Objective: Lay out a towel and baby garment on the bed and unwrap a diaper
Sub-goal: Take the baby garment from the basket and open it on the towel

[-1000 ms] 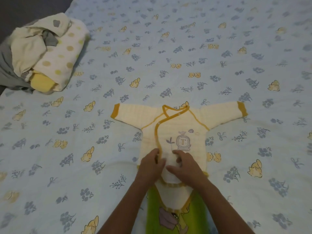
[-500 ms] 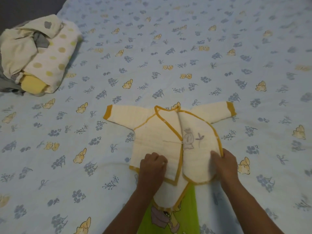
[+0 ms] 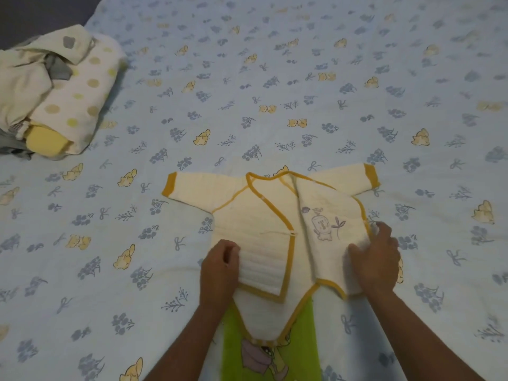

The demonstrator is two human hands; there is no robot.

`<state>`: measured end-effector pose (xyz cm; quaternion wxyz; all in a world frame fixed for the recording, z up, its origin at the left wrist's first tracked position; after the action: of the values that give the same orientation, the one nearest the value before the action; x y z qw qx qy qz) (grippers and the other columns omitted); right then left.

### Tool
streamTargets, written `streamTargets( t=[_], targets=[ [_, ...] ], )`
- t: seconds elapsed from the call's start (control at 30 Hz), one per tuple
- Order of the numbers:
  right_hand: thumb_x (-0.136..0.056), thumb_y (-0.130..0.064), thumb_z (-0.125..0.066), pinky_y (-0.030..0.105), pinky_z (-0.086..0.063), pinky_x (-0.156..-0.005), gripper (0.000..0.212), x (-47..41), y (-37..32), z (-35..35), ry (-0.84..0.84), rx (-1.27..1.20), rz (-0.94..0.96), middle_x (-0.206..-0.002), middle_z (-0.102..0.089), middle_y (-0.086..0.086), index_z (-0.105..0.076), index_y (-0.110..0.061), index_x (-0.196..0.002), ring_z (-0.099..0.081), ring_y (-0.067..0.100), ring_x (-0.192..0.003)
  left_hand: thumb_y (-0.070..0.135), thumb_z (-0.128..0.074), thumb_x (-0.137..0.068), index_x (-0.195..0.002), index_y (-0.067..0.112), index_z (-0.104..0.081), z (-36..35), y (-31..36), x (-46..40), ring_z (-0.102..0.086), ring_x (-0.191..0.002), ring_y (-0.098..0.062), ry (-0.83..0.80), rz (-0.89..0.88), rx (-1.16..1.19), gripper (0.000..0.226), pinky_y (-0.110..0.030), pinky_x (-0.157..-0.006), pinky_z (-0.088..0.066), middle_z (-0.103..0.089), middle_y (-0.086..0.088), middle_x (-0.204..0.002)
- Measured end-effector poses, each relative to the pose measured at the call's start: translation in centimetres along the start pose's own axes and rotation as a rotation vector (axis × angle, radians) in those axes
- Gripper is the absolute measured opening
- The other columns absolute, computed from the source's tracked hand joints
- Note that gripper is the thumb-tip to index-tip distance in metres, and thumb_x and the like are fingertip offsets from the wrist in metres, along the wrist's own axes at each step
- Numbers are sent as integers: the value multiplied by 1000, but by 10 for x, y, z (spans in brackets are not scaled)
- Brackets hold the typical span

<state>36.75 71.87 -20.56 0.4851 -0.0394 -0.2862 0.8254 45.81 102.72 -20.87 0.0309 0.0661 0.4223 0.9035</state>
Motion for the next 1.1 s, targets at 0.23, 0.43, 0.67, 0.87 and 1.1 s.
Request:
streamTargets(
  t=[0.23,0.43,0.67,0.87,1.1],
  targets=[
    [-87,-21,-58,44,-41,-102,40,28,-46,-34,-160,20,533,-134,-49,11,-55,-18,-127,-43,32,-125,60,-73,-56,-102,36,-65,-38,9,29,-44,-98,-13,-439,-353,-409,52,-29,-81,-41,-52,9,-104],
    [-96,-36,-49,45,-14,-118,63,45,-22,-68,-348,140,572,-161,-13,3,-20,-30,-152,-12,24,-148,30,-67,-85,-89,22,-65,-37,10,19,-52,-84,-15,-276,-286,-244,9,-34,-73,-45,-59,6,-86],
    [-98,-35,-43,48,-11,-117,60,47,-23,-72,-351,153,543,-162,-10,-1,-17,-32,-152,-8,22,-149,39,-58,-93,-94,28,-52,48,-31,-29,-55,-63,-12,327,283,138,12,-20,-52,-39,-54,9,-70],
    [-97,-37,-44,49,-14,-117,61,47,-22,-75,-348,173,532,-162,-11,1,-17,-31,-152,-9,24,-149,23,-60,-92,-128,19,-41,87,-84,-39,-60,-92,-29,473,484,144,41,-39,-80,-48,-62,-12,-112],
    [-94,-42,-50,46,-20,-118,63,40,-27,-67,-431,194,481,-161,-17,2,-25,-29,-150,-14,24,-148,13,-68,-75,-134,17,-45,89,-69,-42,-37,-123,-45,280,569,-301,63,-55,-101,-34,-40,-23,-135]
  ],
)
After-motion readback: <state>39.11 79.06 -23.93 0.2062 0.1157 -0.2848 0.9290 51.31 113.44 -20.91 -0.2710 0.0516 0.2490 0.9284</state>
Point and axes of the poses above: each hand's wrist, its own x-axis away from the middle knuckle, its own z-axis out of the back of the hand, y = z × x, the point moved 3 cm from there along -x, towards the middle knuckle
